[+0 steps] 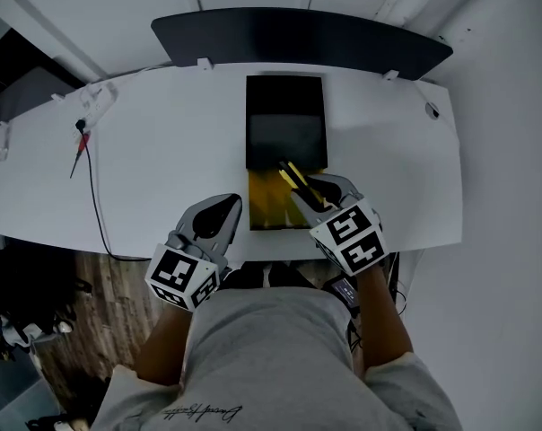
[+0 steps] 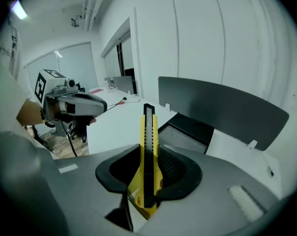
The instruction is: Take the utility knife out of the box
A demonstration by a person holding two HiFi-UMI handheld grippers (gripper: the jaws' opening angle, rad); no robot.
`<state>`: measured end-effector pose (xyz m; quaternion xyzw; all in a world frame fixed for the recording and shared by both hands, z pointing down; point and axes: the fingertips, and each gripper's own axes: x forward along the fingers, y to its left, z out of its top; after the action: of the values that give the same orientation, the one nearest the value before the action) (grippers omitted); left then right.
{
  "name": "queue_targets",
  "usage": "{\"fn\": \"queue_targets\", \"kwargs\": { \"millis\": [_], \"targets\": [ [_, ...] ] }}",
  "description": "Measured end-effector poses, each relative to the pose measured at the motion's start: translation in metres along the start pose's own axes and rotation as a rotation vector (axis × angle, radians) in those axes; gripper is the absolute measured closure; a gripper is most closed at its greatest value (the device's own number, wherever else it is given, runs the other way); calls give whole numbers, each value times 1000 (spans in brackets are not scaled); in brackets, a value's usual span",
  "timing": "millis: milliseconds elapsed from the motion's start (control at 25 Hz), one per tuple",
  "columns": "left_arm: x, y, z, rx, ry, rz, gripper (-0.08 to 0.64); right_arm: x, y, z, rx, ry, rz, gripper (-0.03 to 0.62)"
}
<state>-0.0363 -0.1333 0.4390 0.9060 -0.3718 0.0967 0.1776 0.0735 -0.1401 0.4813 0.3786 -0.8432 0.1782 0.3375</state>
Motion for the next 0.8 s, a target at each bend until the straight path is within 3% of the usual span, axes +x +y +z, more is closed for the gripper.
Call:
{"fn": "queue_targets", "kwargs": {
  "millis": [480, 800],
  "targets": [
    [-6, -17, 11, 38, -22, 9, 558, -40, 17, 12, 83, -181, -12, 460],
    [0, -26, 16, 47, -29, -1, 558, -42, 24, 11, 116, -215, 8, 460]
  ]
}}
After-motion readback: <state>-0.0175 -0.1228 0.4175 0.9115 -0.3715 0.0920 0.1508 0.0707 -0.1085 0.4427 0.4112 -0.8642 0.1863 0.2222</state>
